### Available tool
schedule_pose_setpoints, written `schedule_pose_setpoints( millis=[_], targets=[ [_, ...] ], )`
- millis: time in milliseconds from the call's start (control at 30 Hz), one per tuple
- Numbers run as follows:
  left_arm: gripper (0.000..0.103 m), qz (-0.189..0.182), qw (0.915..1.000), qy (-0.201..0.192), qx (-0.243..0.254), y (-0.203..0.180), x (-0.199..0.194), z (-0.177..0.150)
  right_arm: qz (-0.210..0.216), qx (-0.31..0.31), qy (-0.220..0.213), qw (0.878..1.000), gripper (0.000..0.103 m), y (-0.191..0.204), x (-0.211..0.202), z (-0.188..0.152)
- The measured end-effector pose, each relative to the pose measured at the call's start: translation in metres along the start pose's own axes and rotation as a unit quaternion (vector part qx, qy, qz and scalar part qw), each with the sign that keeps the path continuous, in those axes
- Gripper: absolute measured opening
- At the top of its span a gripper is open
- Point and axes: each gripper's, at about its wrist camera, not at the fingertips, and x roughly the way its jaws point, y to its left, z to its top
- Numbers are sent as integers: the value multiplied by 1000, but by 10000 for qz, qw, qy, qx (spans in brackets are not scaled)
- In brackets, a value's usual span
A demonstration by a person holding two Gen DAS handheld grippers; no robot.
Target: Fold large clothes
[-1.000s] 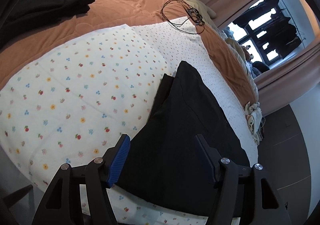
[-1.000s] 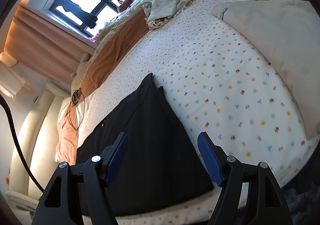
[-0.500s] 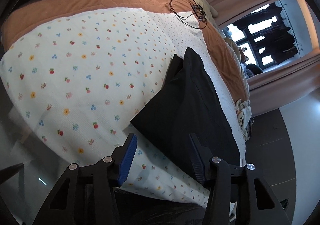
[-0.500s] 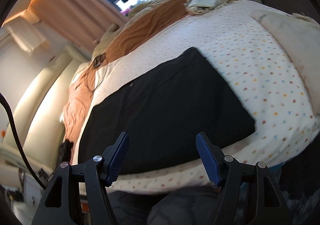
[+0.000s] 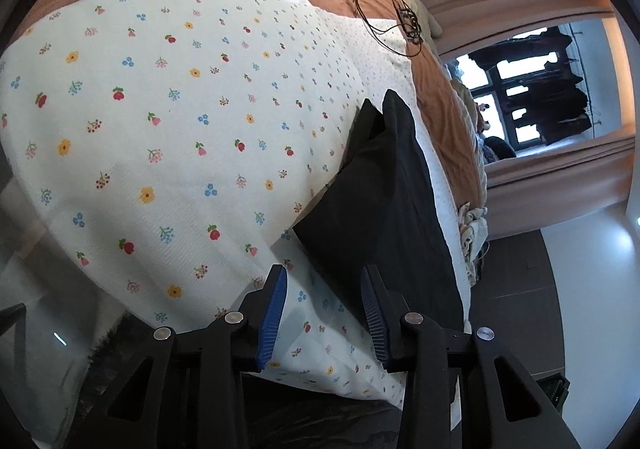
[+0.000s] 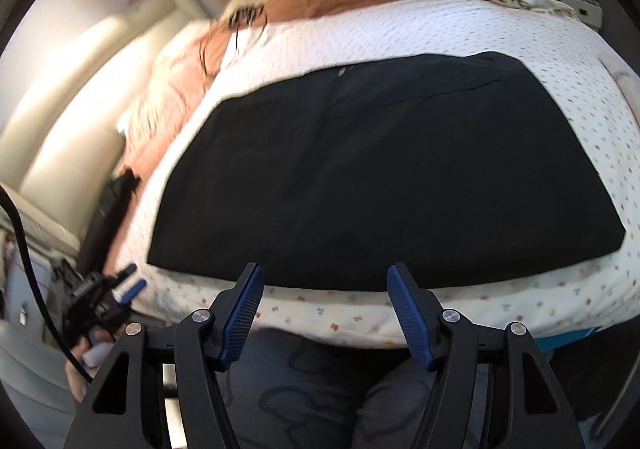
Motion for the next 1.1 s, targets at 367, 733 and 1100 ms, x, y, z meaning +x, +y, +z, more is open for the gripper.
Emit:
schedule_pose_setpoints(
  millis=[367,733,1100],
  targets=[
    [35,-83,9998,162,-61,-1,25,5,-764,-598,984,9904,47,31,73,6],
    [35,-44,9999,113,-107,-5,39,12,-1131,-823,1308,9815,45,21,117,30],
    [35,43,9998,11,-182,-15,63,23,-1350,-656,1056,9830,43,9,130,74]
  ],
)
